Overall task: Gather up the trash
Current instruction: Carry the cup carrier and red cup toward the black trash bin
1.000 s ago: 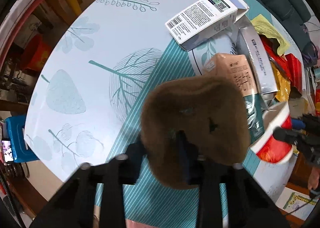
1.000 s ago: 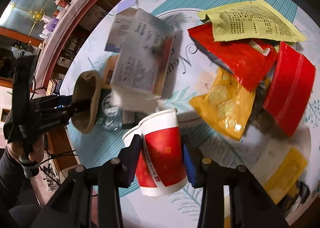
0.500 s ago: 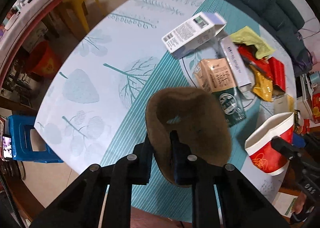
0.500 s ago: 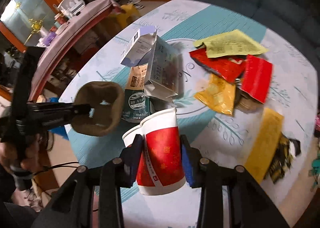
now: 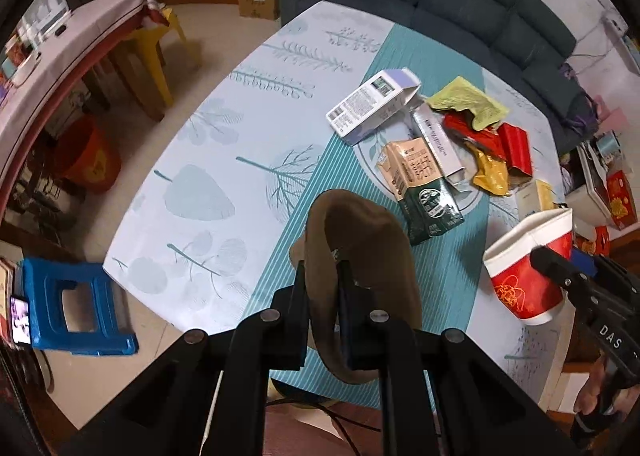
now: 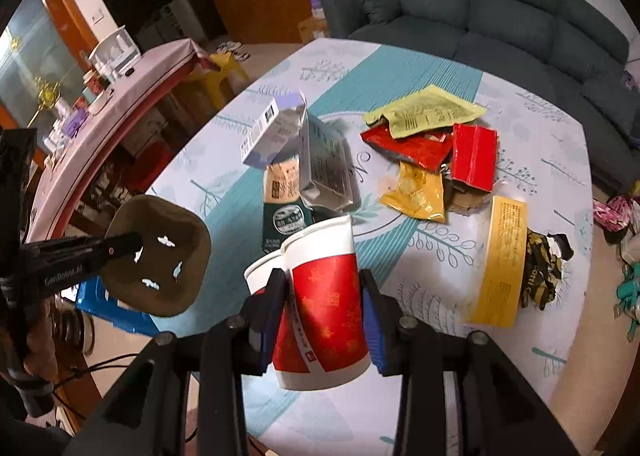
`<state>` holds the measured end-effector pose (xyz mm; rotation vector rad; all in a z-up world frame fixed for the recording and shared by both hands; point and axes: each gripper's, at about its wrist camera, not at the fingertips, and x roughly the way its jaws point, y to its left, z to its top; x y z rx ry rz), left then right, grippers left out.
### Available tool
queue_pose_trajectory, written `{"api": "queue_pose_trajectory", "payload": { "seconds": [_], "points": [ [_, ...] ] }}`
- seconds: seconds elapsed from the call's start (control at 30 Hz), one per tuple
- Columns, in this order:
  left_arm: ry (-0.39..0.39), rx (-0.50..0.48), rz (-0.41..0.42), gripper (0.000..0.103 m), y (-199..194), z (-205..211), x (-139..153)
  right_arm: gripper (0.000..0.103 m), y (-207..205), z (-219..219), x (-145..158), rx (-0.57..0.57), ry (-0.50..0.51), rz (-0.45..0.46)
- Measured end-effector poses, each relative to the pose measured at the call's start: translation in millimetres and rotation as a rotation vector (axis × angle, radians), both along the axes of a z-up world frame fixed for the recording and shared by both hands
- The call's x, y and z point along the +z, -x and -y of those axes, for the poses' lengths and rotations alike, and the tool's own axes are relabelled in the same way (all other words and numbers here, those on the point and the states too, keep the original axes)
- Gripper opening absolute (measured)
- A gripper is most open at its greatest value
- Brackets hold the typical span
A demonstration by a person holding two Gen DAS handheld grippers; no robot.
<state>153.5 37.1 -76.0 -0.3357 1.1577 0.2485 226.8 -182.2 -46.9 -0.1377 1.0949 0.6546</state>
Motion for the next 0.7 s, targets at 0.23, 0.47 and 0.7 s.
{"api": "queue_pose_trajectory", "payload": {
  "seconds": [0.23,0.47,0.7],
  "points": [
    [0.001,-0.1,0.062,0.01,15,-10,20,0.036,29,-14,13,-0.072,0.005,0.035],
    [-0.029,-0.277,0.101,0.01,42,-26,35,0.036,76,-32,29,-0.218,-0.009,0.083],
    [-0.003,-0.403,0.137,0.01,82,-52,34,0.036,136,-58,26,-0.328,0.004,0.093]
  ]
}}
